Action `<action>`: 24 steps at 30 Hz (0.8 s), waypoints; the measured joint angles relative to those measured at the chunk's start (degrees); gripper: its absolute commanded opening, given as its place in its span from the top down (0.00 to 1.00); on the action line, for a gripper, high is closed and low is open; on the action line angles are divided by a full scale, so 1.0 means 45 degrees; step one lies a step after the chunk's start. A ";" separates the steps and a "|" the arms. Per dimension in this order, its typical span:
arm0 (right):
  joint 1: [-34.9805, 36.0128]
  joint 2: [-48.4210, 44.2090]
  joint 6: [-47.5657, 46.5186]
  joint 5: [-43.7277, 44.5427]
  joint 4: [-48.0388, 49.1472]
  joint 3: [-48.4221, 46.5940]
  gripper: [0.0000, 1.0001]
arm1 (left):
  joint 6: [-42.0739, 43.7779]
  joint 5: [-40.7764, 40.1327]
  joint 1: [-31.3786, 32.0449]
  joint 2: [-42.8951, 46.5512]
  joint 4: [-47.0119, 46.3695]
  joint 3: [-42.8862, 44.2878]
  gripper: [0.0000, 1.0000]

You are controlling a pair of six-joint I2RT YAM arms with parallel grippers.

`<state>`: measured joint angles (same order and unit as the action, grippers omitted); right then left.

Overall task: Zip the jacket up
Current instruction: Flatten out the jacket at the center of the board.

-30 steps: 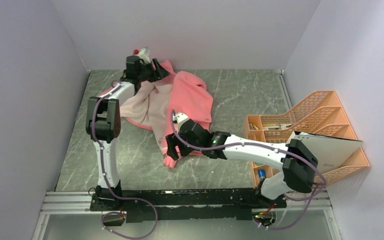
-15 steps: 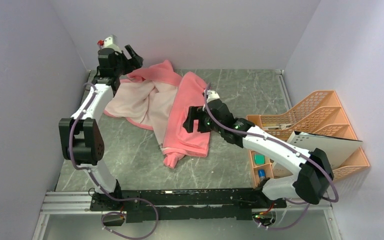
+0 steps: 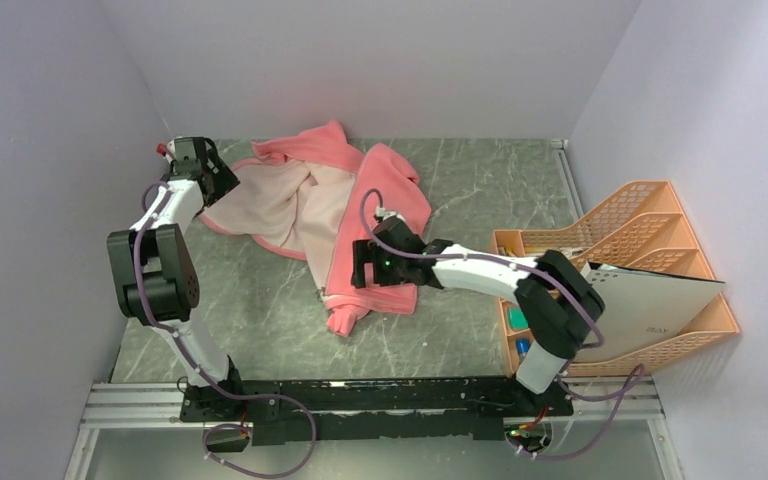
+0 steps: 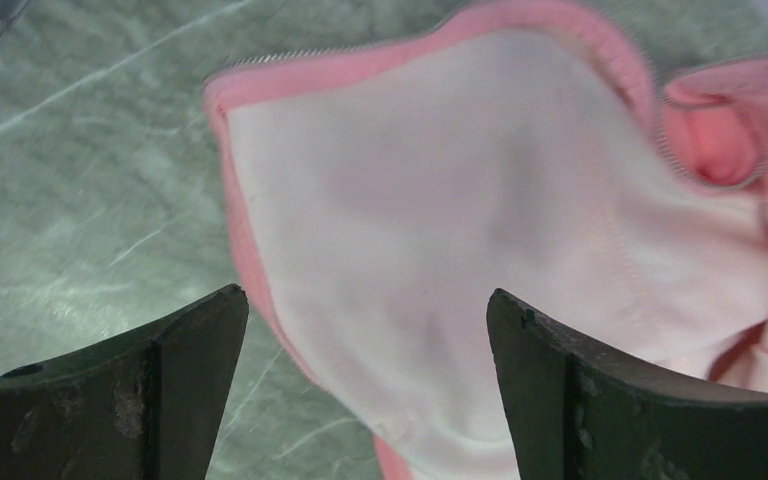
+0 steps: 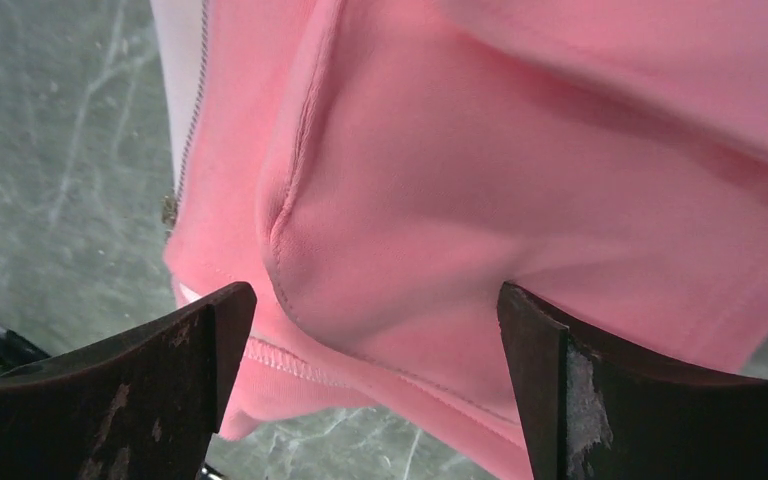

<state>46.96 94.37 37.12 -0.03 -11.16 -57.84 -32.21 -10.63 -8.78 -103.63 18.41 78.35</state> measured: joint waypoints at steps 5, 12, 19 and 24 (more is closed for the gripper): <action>0.0418 0.1404 -0.0092 0.0612 0.0471 -0.0233 0.41 | 0.0000 -0.0403 -0.0015 -0.0058 0.0670 -0.0141 0.07; -0.0068 0.1603 -0.0141 0.1574 0.0996 0.0092 0.66 | 0.0000 -0.0607 -0.0015 -0.0340 0.0826 -0.0962 0.07; -0.1297 0.0457 -0.0151 0.1991 0.1069 0.1195 0.78 | -0.0049 -0.0466 -0.0015 -0.0947 0.0835 -0.1530 0.07; -0.1807 0.0092 -0.0155 0.1987 0.1195 0.1700 0.76 | -0.0044 -0.0374 -0.0015 -0.0947 0.0612 -0.1977 0.13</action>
<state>38.83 94.78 36.42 8.91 -5.78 -50.19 -32.40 -12.32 -8.84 -107.90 21.17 69.45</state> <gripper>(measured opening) 0.223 0.904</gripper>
